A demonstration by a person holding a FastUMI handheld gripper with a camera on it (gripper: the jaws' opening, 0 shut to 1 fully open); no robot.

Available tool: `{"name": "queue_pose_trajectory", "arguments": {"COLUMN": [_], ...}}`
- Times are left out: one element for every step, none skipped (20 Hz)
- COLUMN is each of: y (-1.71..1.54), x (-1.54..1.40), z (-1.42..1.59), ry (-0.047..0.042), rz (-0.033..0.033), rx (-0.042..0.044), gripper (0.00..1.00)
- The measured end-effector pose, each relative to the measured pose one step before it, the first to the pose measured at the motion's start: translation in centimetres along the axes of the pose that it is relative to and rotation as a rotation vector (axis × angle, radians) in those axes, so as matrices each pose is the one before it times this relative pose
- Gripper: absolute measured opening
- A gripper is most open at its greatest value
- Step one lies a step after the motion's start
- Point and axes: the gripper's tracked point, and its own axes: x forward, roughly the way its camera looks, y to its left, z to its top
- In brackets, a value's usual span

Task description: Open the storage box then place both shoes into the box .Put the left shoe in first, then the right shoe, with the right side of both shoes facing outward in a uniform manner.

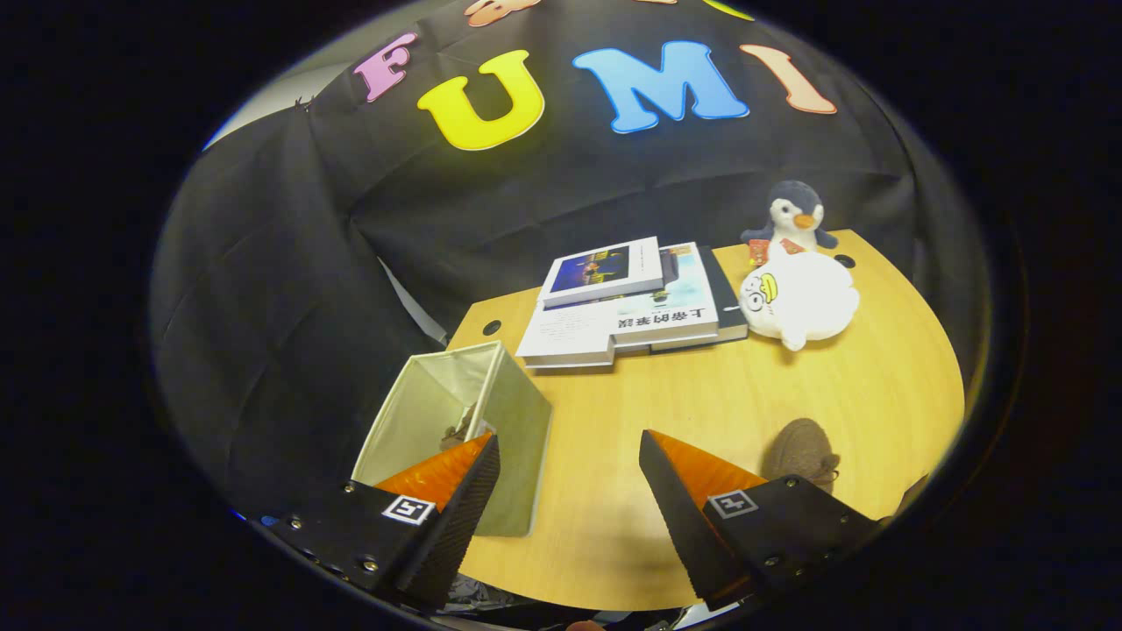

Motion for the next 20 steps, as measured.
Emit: {"name": "queue_pose_trajectory", "arguments": {"y": [-1.294,-1.293,-1.246,-1.285,-1.3,-1.25,-1.311,-1.317,-1.017,-1.064,-1.022,-1.132,-1.006,-0.892,-1.048,-0.933,-0.83,-0.598,-0.613,-0.519], "x": [-0.397,-0.386,-0.317,-0.176,-0.15,-0.049,-0.109,-0.072,-0.02,0.04,0.03,0.202,0.073,0.205,0.192,0.276,0.236,0.162,0.328,0.195], "z": [0.008,-0.232,-0.147,-0.282,-0.267,-0.423,-0.445,-0.632,-0.449,-0.535,-0.5,-0.52,-0.36,-0.314,-0.32,-0.478,-0.425,-0.404,-0.418,-0.461], "ry": [-0.00607,-0.00258,-0.00087,-0.002,-0.0007,0.00234,0.00488,0.00724,0.00587,0.00762,0.00841,0.00714,0.00373,0.00107,0.00203,0.00672,0.00918,0.0078,0.0113,0.00881], "rz": [-0.02362,-0.02126,-0.02169,-0.02201,-0.02586,-0.02537,-0.02572,-0.02466,-0.01651,-0.01607,-0.01399,-0.0165,-0.01507,-0.01428,-0.02015,-0.01727,-0.01219,-0.00768,-0.00624,-0.00679], "rx": [-0.00336,-0.00389,-0.00337,-0.00559,-0.00766,-0.00736,-0.00799,-0.00439,0.00034,0.00338,0.00516,0.00722,0.00541,0.0004,-0.00299,-0.00525,-0.00183,0.00226,0.00522,0.00357], "gripper": [0.98,0.98,0.97,0.98,0.98,0.98,0.98,0.98,0.98,0.98,0.98,0.98,0.98,0.98,0.98,0.98,0.98,0.98,0.98,0.98]}}
